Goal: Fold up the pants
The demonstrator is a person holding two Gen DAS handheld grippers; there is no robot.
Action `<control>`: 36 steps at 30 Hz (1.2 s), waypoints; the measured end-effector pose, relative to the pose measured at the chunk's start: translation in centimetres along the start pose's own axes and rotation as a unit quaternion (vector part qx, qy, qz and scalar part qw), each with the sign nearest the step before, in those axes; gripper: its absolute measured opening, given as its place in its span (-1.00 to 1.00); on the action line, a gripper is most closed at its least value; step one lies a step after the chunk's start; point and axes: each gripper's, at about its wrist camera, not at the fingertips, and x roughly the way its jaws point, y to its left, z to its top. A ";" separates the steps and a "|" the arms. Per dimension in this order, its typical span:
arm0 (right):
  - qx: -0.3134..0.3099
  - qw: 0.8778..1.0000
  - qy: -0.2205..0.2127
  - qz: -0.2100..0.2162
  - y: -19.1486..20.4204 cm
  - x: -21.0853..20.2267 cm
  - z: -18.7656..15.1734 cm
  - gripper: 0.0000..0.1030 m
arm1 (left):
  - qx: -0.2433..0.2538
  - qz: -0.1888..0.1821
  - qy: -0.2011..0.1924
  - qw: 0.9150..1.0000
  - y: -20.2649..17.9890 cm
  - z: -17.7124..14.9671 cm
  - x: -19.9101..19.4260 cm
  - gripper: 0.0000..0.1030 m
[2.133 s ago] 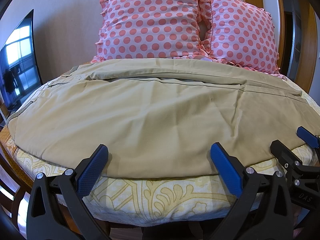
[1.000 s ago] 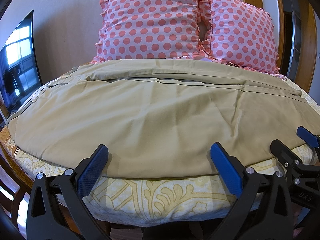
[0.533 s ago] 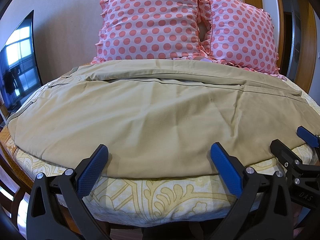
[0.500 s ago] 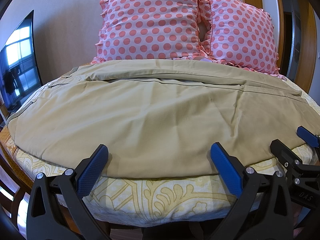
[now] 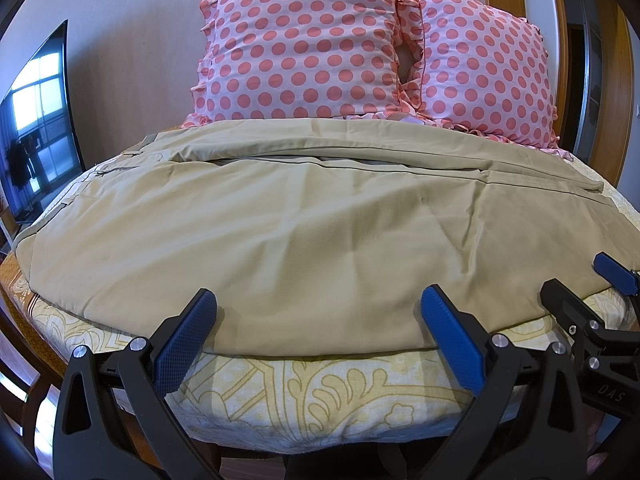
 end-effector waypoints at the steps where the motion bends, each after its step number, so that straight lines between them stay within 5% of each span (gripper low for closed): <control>1: 0.000 1.000 -0.002 -0.001 0.0 0.0 -0.1 0.97 | 0.000 0.000 0.000 1.000 0.0 0.0 0.0 0.97; 12: 0.002 1.000 0.012 0.013 -1.6 0.3 0.9 0.96 | 0.000 0.002 0.021 1.000 -0.1 0.9 -0.2 0.97; 17: 0.045 0.999 -0.009 -0.018 -6.6 0.3 4.8 0.97 | 0.001 0.013 0.020 1.000 0.3 2.0 0.0 0.97; 22: 0.076 0.992 -0.011 -0.104 -13.4 3.0 11.6 0.97 | -0.011 -0.007 -0.007 1.000 1.2 4.2 -0.3 0.97; 27: 0.157 0.969 0.041 -0.186 -22.7 10.9 17.5 0.97 | -0.028 -0.029 -0.034 0.999 2.0 6.6 -0.3 0.97; 32: 0.233 0.936 0.129 -0.230 -30.5 20.5 19.8 0.23 | -0.030 -0.033 -0.042 0.998 2.2 8.1 0.6 0.97; 36: 0.306 0.905 0.160 -0.250 -34.4 25.4 20.4 0.16 | -0.026 -0.037 -0.047 0.998 2.1 8.9 1.2 0.97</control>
